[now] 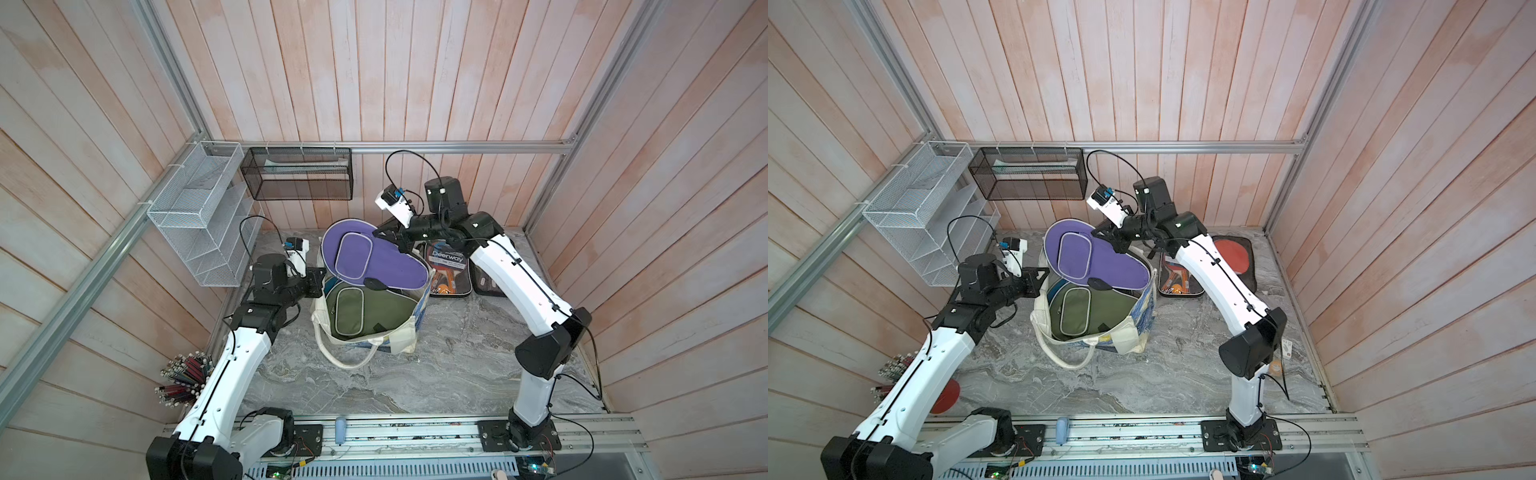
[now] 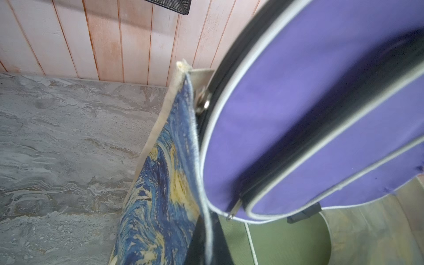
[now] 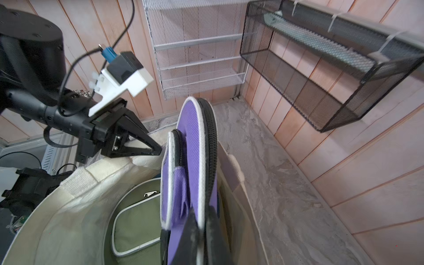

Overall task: Remove the ping pong set from the canvas bag
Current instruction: Pick up the ping pong set from the canvas bag, then place the ping pong set at the center of the board.

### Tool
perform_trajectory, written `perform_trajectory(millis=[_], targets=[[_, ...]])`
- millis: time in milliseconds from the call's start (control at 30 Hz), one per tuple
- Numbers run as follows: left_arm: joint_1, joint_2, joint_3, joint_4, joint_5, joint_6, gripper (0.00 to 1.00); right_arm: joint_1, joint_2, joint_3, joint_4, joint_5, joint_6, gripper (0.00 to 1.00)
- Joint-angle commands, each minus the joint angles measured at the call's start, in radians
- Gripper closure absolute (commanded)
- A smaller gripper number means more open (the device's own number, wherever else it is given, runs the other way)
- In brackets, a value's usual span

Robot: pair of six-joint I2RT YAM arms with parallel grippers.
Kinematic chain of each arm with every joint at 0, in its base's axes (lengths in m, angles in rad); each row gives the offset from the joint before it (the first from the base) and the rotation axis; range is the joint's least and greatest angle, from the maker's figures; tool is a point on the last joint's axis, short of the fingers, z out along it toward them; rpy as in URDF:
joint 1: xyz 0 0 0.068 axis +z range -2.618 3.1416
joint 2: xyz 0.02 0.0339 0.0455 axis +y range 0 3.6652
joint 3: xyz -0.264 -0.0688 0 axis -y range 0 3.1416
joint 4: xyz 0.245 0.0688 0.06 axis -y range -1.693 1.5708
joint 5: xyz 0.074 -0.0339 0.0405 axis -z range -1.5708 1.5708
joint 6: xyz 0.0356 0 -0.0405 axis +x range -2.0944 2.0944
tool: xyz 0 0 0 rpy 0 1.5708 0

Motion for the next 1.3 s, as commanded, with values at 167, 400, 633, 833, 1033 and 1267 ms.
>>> perform_trajectory(millis=[167,400,633,833,1033,1267], targets=[[-0.008,0.0,0.02,0.127,0.044,-0.014,1.0,-0.048,-0.186,-0.213,0.404,0.014,0.146,1.0],[-0.007,0.008,0.014,0.14,0.057,-0.017,1.0,-0.105,-0.291,-0.304,0.642,0.053,0.287,1.0],[-0.007,0.012,0.003,0.162,0.073,-0.025,1.0,-0.156,-0.357,-0.336,0.745,0.159,0.353,1.0],[-0.007,0.022,-0.001,0.176,0.086,-0.026,1.0,-0.251,-0.483,-0.427,0.699,0.248,0.352,1.0],[-0.007,0.041,0.007,0.191,0.105,-0.029,1.0,-0.394,-0.672,-0.577,0.635,0.286,0.384,1.0],[-0.009,0.057,0.017,0.194,0.113,-0.025,1.0,-0.506,-0.844,-0.735,0.472,0.326,0.435,1.0]])
